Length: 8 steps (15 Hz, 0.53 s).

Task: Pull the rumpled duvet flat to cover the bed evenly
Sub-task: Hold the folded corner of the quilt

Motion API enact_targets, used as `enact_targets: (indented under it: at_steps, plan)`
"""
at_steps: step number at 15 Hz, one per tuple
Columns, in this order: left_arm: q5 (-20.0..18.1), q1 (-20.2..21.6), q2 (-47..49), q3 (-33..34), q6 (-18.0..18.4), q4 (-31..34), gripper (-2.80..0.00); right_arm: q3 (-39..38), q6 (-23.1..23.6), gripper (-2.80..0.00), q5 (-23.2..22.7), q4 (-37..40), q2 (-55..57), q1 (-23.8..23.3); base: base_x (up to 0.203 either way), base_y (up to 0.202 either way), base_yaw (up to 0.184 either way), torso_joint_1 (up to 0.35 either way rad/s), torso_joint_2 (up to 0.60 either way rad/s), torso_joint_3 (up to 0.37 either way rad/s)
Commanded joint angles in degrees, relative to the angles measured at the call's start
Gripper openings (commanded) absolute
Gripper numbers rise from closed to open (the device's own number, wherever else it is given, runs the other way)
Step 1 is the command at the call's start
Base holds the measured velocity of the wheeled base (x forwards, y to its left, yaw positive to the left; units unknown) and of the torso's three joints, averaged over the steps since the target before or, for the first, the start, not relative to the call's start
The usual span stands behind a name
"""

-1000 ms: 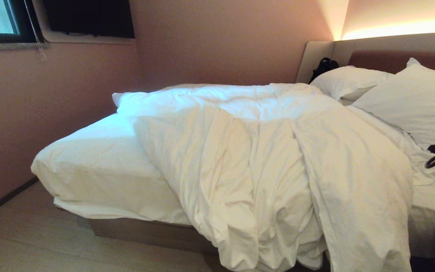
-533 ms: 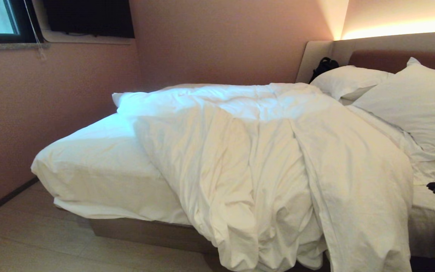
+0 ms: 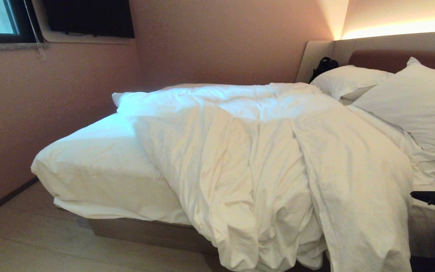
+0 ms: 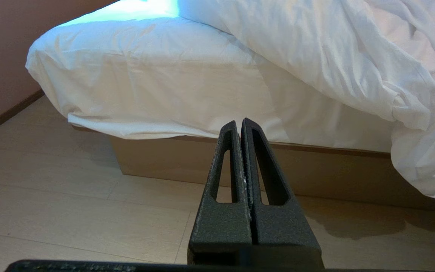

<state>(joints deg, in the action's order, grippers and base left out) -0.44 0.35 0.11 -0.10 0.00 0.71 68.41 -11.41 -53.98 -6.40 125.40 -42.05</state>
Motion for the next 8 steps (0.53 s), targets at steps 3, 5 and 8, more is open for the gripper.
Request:
enact_targets:
  at_steps: [3,5,8]
  plan:
    - [0.00,0.00,-0.02,0.01,0.00,0.00,-2.80,0.23,1.31,-2.80,2.27,-0.05,2.13,1.42,0.000,0.000,0.000,0.000,0.00,0.000]
    - [0.00,0.00,-0.02,0.01,0.00,0.00,-2.80,0.48,1.41,-2.80,5.38,-0.20,2.71,2.01,0.000,0.000,0.000,0.000,0.00,0.000]
    - [0.00,0.01,-0.02,0.01,0.00,0.00,-2.80,0.58,2.51,-2.80,5.64,-0.06,2.74,2.04,0.000,0.000,0.000,0.000,0.00,0.000]
